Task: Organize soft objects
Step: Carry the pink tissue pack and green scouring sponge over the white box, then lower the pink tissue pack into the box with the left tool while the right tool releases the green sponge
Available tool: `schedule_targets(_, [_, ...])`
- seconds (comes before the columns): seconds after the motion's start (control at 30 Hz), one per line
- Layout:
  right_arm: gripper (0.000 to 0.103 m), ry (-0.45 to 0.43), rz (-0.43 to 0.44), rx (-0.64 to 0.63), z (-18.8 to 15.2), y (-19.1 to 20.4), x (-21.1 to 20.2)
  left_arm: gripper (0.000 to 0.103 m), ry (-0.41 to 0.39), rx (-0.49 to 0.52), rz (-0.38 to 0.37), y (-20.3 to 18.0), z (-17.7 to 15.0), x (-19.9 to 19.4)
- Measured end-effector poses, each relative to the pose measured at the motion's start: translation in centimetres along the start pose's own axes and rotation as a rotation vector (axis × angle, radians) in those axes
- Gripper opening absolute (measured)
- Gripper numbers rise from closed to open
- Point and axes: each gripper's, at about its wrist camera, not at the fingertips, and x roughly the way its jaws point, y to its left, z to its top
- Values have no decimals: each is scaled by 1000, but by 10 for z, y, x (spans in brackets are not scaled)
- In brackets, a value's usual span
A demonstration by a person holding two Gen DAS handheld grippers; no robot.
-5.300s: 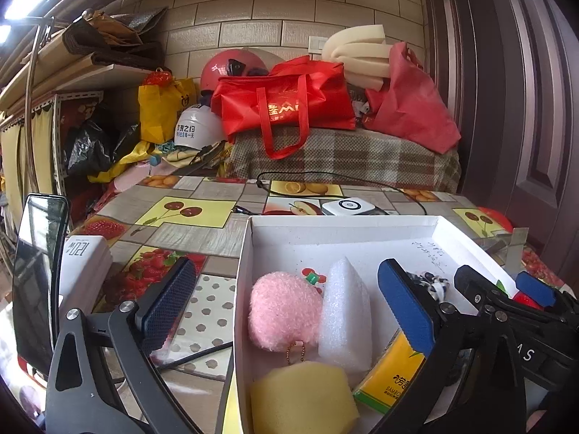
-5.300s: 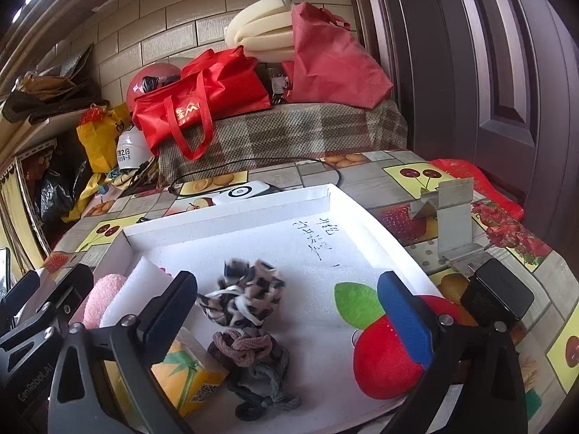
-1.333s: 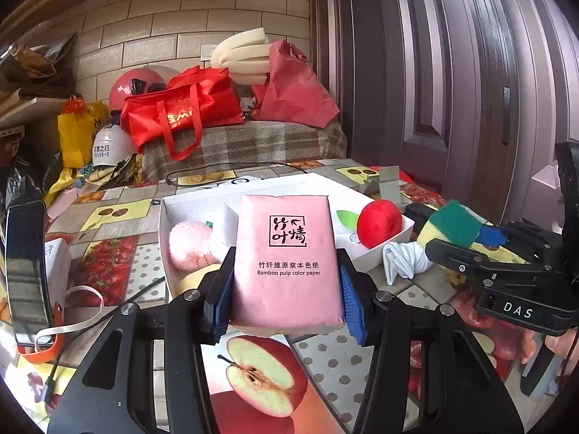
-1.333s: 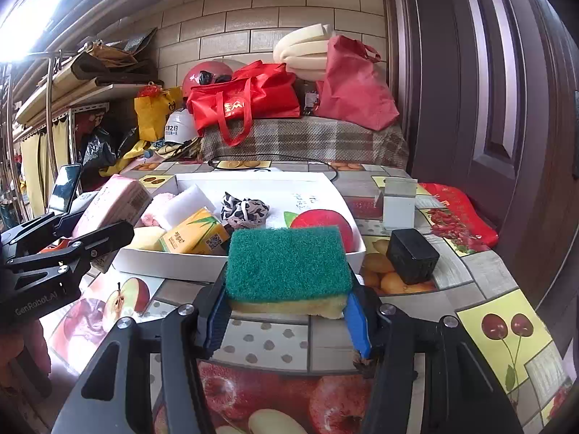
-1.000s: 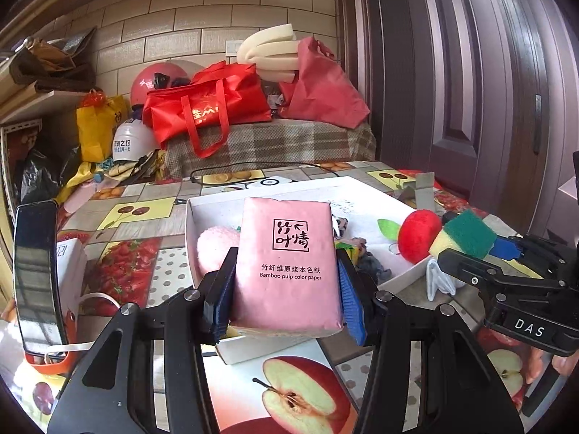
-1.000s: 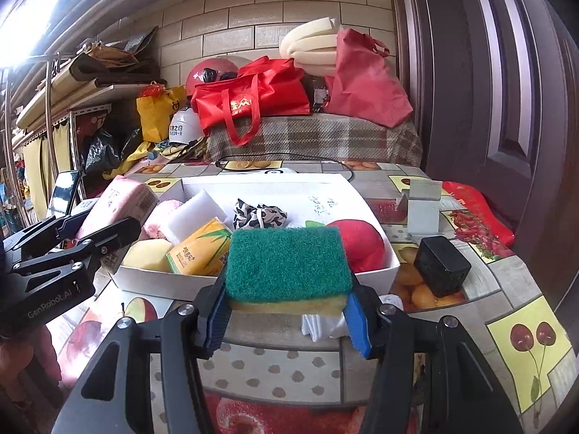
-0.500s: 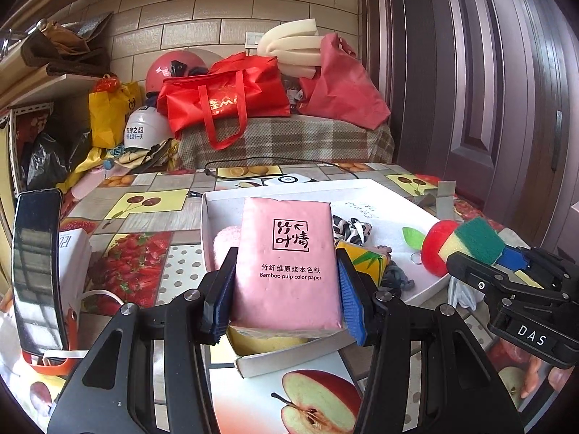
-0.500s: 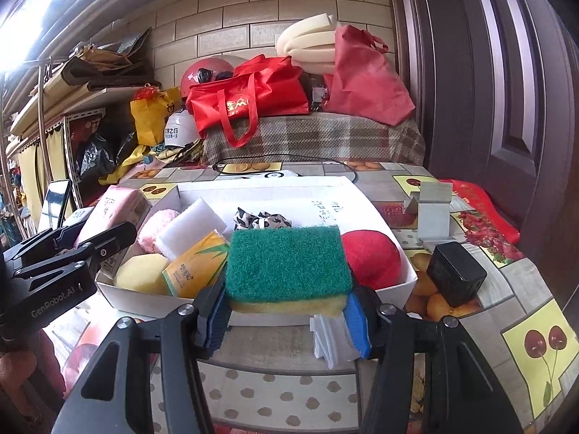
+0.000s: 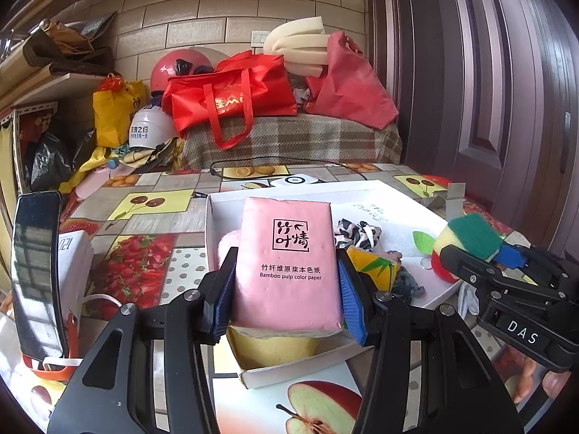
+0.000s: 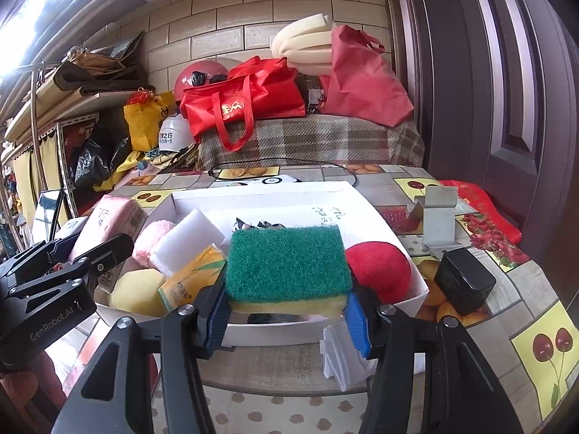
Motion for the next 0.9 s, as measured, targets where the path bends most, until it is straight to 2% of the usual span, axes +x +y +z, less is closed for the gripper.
schedule_targets(0.9, [55,55,-64,102,28,2,70,50,78,-21,89,4,20,62])
